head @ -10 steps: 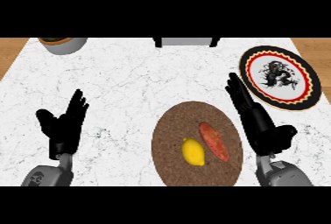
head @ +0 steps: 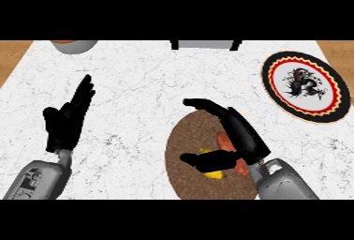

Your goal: Pick the sweet potato from the placemat and place it in the plate

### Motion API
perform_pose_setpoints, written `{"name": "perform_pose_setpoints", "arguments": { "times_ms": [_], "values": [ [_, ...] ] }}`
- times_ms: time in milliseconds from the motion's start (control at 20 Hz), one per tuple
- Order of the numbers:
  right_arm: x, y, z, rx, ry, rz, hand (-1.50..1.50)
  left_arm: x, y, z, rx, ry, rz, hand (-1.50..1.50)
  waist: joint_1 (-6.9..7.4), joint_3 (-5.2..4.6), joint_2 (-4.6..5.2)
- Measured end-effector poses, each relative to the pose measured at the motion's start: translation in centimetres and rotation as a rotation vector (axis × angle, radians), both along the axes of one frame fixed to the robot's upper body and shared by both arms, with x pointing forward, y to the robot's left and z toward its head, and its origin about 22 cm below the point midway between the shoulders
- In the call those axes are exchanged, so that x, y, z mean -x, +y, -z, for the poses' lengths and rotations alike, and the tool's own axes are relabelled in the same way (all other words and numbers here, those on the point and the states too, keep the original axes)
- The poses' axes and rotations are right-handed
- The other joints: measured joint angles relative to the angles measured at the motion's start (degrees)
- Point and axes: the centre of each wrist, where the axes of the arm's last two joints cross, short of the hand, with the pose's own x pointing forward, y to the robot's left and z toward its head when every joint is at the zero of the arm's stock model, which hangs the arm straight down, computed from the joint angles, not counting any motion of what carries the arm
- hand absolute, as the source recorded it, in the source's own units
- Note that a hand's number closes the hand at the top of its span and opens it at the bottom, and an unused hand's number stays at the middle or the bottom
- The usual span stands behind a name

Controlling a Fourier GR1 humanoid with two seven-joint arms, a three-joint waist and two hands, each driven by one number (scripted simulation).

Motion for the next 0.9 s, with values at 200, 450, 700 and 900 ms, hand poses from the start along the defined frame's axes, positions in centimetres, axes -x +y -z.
{"name": "perform_pose_setpoints", "arguments": {
  "times_ms": [200, 450, 700, 900],
  "values": [
    [2.0, 1.8, 5.0, 0.006, 0.083, 0.02, -1.5, -0.5, 0.0, -0.2, -0.031, -0.019, 0.034, 0.0, -0.54, 0.42, 0.74],
    [4.1, 0.1, 7.5, 0.099, 0.007, 0.006, -1.5, -0.6, 0.4, -0.6, -0.038, -0.024, 0.048, 0.0, -1.0, 0.6, 0.89],
    [4.2, -2.1, 4.5, 0.166, -0.136, 0.05, -1.5, -0.9, 0.7, -0.5, -0.04, -0.028, 0.05, 0.0, -1.29, 0.62, 0.89],
    [3.8, -3.7, 0.1, 0.284, -0.16, 0.068, -1.5, -0.6, 0.9, -0.3, -0.041, -0.023, 0.048, 0.0, -1.35, 0.58, 0.81]
  ]
}}
